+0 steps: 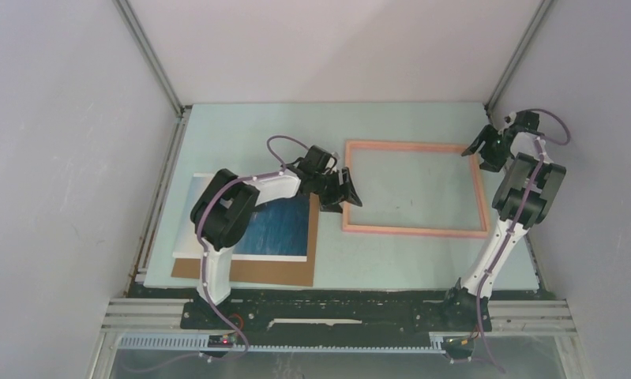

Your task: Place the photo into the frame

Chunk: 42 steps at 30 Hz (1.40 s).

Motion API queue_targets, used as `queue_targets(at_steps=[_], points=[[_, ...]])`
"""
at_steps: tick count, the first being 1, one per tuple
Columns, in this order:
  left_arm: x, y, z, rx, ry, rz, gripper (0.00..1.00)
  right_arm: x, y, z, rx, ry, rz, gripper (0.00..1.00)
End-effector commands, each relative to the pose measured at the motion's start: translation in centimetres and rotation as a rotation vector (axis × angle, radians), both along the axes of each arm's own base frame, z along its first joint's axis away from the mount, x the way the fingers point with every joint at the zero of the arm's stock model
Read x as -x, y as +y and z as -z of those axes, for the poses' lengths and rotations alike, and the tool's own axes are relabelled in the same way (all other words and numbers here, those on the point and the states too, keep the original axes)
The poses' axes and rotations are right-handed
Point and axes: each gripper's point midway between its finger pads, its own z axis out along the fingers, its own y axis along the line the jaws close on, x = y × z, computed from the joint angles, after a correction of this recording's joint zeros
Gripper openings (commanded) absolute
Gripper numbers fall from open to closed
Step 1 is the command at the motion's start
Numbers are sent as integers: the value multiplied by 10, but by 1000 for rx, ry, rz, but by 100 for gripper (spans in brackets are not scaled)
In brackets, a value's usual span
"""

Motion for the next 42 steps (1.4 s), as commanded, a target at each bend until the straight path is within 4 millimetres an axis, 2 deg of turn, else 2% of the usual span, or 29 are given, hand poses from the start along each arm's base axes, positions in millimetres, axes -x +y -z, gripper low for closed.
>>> queue_targets(at_steps=[1, 4, 6, 8, 12, 15, 16, 17, 20, 22, 25, 26, 27, 31, 33, 35, 39, 42], points=[[33, -3, -31, 84, -42, 50, 75, 25, 71, -17, -163, 30, -112, 78], [47, 11, -31, 76, -39, 49, 75, 45, 79, -14, -161, 51, -103, 78], [52, 17, -35, 80, -29, 47, 75, 51, 77, -18, -168, 38, -84, 79], [54, 21, -38, 83, -23, 44, 75, 52, 63, -21, -122, 46, -40, 80], [54, 28, -43, 51, -55, 57, 78, 61, 20, -32, 86, 147, 87, 83], [48, 42, -44, -32, -86, 58, 84, 70, -8, -62, 342, 199, 167, 87], [44, 48, -44, -51, -101, 49, 85, 72, -9, -75, 413, 195, 170, 88], [39, 53, -44, -60, -114, 39, 86, 74, -6, -88, 478, 186, 171, 98], [26, 62, -44, -60, -120, 5, 84, 74, 7, -125, 668, 126, 175, 100], [19, 62, -43, -51, -121, -5, 79, 66, 31, -139, 635, 24, 193, 100], [12, 57, -40, -32, -124, -10, 68, 44, 121, -141, 8, -202, 3, 100], [9, 55, -38, -31, -125, -18, 65, 42, 148, -143, -132, -224, -68, 100], [7, 54, -35, -30, -121, -24, 61, 39, 173, -143, -181, -224, -129, 100], [-1, 49, -25, -37, -106, -38, 51, 35, 257, -125, -74, -173, -321, 99], [-5, 49, -19, -59, -117, -42, 50, 35, 288, -113, -50, -139, -368, 89], [-8, 49, -12, -80, -100, -49, 46, 36, 312, -100, 16, -113, -401, 83], [-10, 46, -7, -52, -84, -95, 34, 38, 337, -82, 207, -49, -467, 85], [-7, 49, -3, -39, -87, -122, 33, 44, 365, -77, 247, -42, -536, 84]])
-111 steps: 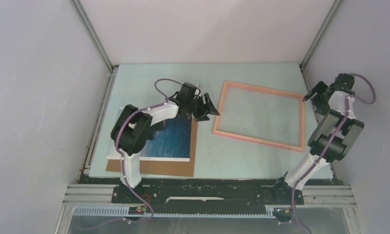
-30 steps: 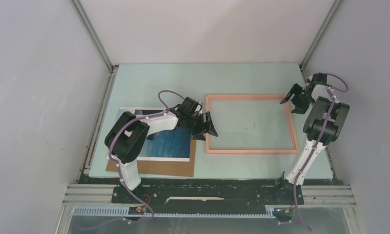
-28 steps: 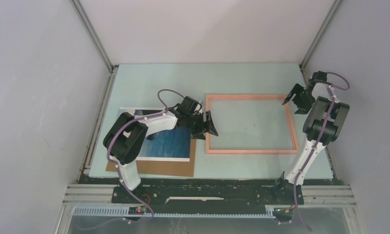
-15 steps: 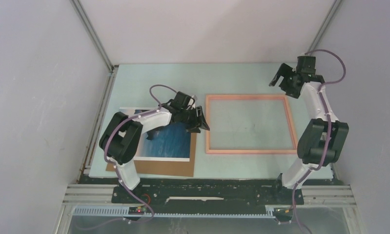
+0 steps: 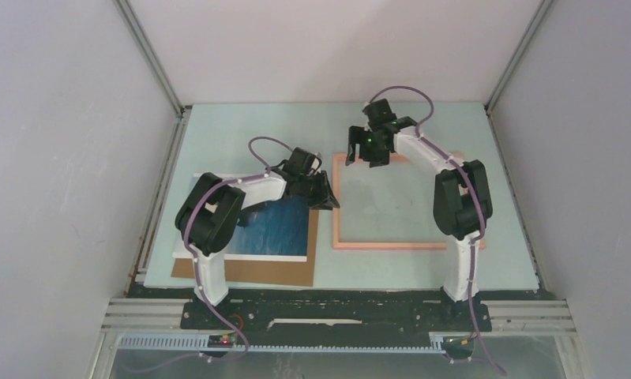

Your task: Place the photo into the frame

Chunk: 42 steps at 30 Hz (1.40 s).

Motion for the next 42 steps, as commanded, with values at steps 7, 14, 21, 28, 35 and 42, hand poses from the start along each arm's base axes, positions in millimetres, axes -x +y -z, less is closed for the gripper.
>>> queue_targets(at_steps=[7, 14, 21, 28, 35, 42], points=[[-9, 0, -11, 88, -51, -86, 28, 15, 28, 16, 211, 1, -80, 66], [-13, 10, -6, 76, -40, -127, 22, 30, 51, 27, 245, 12, -137, 67], [-10, 11, -5, 78, -37, -125, 31, 42, 59, 37, 293, 30, -173, 68], [-8, 12, -18, 93, -63, -115, 38, 49, 53, 49, 346, 57, -171, 67], [-15, 11, -12, 72, -56, -116, 54, 52, 57, 35, 227, 79, -164, 67], [-15, 1, -9, 59, -52, -73, 59, 26, 32, -48, -54, -37, -61, 73]])
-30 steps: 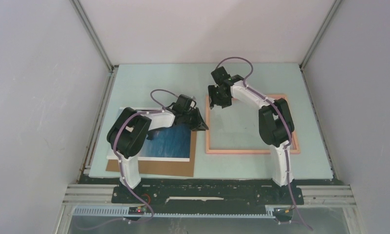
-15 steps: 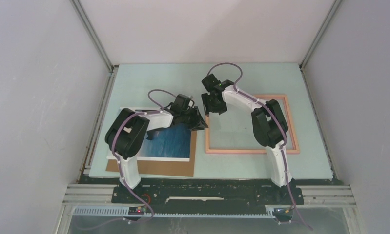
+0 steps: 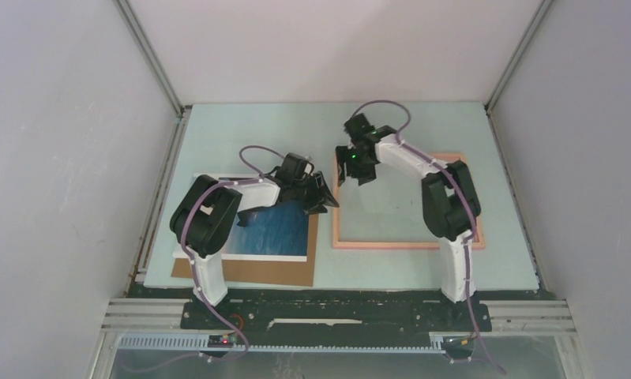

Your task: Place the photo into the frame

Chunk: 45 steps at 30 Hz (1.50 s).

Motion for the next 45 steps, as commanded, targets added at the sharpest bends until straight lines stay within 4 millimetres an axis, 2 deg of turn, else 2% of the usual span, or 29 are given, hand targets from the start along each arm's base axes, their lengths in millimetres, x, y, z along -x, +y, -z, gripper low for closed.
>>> queue_targets(at_steps=[1, 5, 6, 10, 14, 17, 23, 28, 39, 45], points=[[-9, -11, -12, -10, -47, 41, 60, -35, -31, -94, -224, -156, 119, 73], [-4, -9, 1, -46, -7, 47, 58, -45, -107, -96, -275, -153, 274, 73], [-3, -8, 2, -53, -5, 48, 56, -41, -128, -89, -283, -134, 318, 72], [0, 0, 11, -98, 9, 48, 48, -32, -201, -82, -285, -133, 474, 73], [2, 2, 13, -104, 22, 43, 34, -18, -255, -75, -212, -143, 591, 73], [1, 4, 10, -101, 12, 39, 28, -10, -283, -67, -178, -133, 658, 73], [4, 5, 13, -103, 22, 40, 16, -6, -316, -56, -167, -120, 746, 73], [3, 15, 11, -140, 4, 26, 8, -6, -339, -53, -166, -128, 803, 73], [7, 21, 11, -157, 6, 24, 7, 1, -355, -36, -142, -78, 821, 73], [9, 23, 3, -158, -12, 50, 9, -2, -357, -37, -161, -80, 819, 72]])
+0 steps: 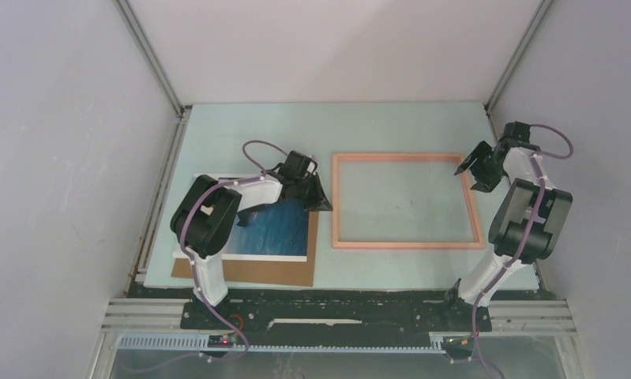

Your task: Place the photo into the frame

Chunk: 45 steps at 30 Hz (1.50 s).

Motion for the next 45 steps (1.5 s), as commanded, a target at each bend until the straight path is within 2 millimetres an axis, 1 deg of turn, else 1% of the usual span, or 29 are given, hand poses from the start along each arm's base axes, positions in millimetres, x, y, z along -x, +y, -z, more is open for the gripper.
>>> queue_targets(at_steps=[1, 2, 4, 5, 8, 10, 11, 13, 18, 20, 23, 26, 29, 33, 36, 39, 42, 44, 45], points=[[8, 25, 3, -101, -13, 14, 9, -7, -6, -9, 11, -31, -16, 72], [10, 28, 3, -98, -8, 16, 10, -7, -6, -10, 11, -33, -17, 72], [11, 26, -8, -26, -22, 28, 15, -8, -4, -11, 6, -40, -20, 72], [10, 25, -16, 5, -34, 33, 20, -9, -3, -12, 3, -43, -24, 72], [6, 16, -41, 89, -68, 69, 38, -11, 3, -11, 1, -44, -41, 72], [5, 8, -50, 145, -65, 78, 49, -12, 6, -12, 3, -48, -53, 72], [4, 3, -52, 174, -54, 83, 52, -12, 8, -12, 4, -47, -58, 72], [3, -7, -52, 209, -22, 102, 53, -12, 11, -15, 6, -51, -68, 72], [3, -11, -34, 218, 50, 83, 54, -13, 14, -20, 12, -67, -79, 72], [2, -13, -27, 217, 73, 79, 51, -12, 9, -18, 14, -61, -65, 72], [4, -17, -17, 226, 104, 80, 44, -14, 8, -15, -10, -64, -63, 72], [2, -18, -16, 232, 89, 79, 36, -15, 6, -15, 3, -65, -62, 72], [2, -17, -11, 225, 95, 82, 30, -16, 6, -11, 1, -61, -63, 72], [3, -16, -5, 217, 100, 84, 17, -17, 3, -7, 7, -42, -58, 72], [1, -8, -3, 202, 92, 63, 9, -19, 1, -8, 12, -42, -56, 72], [-3, 0, -5, 194, 81, 45, 5, -20, -6, -8, 35, -29, -43, 72], [-2, 2, -3, 187, 85, 45, 1, -21, -13, -6, 51, -11, -33, 72], [-1, 1, -3, 192, 93, 49, 0, -24, -10, -4, 33, -17, -50, 72], [-1, 1, -2, 192, 97, 50, 0, -26, -5, -1, 8, -18, -78, 72]])
